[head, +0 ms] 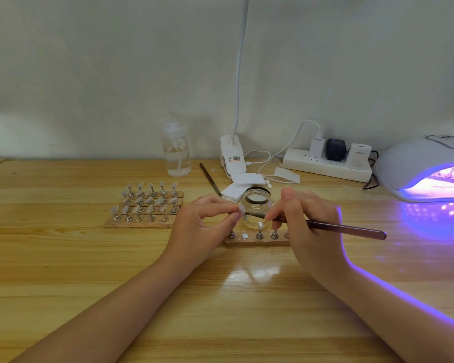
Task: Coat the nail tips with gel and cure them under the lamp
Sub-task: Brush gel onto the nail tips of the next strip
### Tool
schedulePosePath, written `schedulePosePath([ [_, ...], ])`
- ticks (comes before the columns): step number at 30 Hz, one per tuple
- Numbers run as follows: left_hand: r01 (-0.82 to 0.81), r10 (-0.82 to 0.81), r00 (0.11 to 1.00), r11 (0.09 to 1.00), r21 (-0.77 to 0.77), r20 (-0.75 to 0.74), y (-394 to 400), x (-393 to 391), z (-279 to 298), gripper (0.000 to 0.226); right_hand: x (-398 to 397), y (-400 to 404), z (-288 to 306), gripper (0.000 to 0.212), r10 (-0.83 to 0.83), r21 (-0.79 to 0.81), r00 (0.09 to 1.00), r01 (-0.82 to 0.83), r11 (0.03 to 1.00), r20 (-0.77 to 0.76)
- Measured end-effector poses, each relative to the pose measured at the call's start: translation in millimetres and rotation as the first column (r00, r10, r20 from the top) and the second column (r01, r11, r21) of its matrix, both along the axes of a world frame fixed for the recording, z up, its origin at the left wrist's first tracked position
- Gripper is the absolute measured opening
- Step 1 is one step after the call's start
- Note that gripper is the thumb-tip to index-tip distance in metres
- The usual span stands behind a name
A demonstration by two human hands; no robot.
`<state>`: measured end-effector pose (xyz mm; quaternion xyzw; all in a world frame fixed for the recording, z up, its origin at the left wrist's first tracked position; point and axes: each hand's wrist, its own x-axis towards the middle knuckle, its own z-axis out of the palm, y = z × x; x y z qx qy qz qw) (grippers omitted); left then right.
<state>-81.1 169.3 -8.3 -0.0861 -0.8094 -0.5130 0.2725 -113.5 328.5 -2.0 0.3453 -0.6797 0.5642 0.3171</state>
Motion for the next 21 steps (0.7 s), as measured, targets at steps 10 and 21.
schedulePosePath([
  [10,-0.009,0.009,1.0,1.0,-0.016,-0.003,0.6,0.1,-0.5,0.025,-0.7,-5.3,-0.1,0.045,-0.04,0.063,0.998,0.037,0.997,0.05],
  [21,-0.009,0.009,1.0,1.0,0.003,0.012,0.3,0.9,0.5,0.021,0.7,-2.9,-0.3,0.046,-0.002,-0.002,0.996,0.003,1.0,0.093],
])
